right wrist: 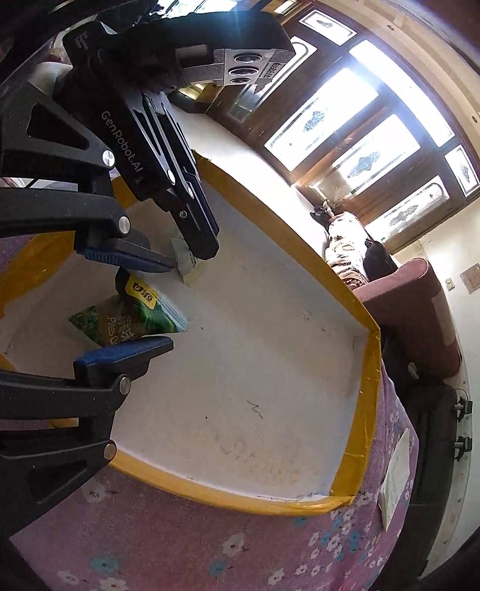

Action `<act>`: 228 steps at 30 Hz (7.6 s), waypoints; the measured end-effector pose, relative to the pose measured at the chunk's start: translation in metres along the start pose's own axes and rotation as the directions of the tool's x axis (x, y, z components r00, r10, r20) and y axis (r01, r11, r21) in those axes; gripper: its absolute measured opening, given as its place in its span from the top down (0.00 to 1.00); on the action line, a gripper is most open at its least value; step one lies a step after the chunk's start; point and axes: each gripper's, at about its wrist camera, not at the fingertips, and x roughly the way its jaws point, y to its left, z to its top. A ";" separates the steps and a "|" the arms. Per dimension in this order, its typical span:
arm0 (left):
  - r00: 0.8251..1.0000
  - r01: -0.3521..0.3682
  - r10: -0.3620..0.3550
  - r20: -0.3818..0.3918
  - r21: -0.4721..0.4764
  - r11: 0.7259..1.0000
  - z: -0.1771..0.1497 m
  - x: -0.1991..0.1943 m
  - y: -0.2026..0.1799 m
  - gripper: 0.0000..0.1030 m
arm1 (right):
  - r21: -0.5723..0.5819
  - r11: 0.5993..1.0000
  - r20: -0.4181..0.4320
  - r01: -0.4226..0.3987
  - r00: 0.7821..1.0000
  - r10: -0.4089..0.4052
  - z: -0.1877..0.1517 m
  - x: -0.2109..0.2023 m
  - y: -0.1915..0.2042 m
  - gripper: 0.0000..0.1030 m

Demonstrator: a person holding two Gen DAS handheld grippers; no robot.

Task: Organize snacks
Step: 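Carry both snacks over the yellow tray and open both grippers to drop them, then grasp the orange-edged biscuit pack with the left gripper while the right grasps a green bag, then carry both packs into the yellow tray and open both grippers, then grasp a red candy wrapper with the left gripper while the right grasps a red chocolate bar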

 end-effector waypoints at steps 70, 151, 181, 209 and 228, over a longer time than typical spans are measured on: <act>0.930 0.325 -0.155 -0.333 0.549 0.770 -0.082 0.074 -0.287 0.38 | 0.499 0.817 0.131 0.288 0.907 -0.400 -0.066 -0.174 -0.298 0.48; 0.989 -0.147 0.143 0.039 0.094 0.985 0.035 -0.003 -0.004 0.45 | 0.103 0.992 0.021 0.068 0.997 -0.070 0.036 -0.003 -0.027 0.79; 0.992 0.103 -0.121 0.027 0.352 0.930 -0.057 -0.061 -0.208 0.37 | 0.531 0.811 0.287 0.246 0.849 -0.445 -0.077 -0.269 -0.278 0.59; 0.986 0.152 -0.126 -0.107 0.291 0.945 -0.068 -0.018 -0.202 0.37 | 0.332 0.943 0.183 0.019 0.979 -0.084 -0.044 -0.192 -0.260 0.65; 0.967 0.221 -0.172 -0.188 0.284 0.933 -0.065 0.017 -0.235 0.38 | 0.200 0.855 0.078 0.478 0.862 -0.501 -0.075 -0.171 -0.298 0.63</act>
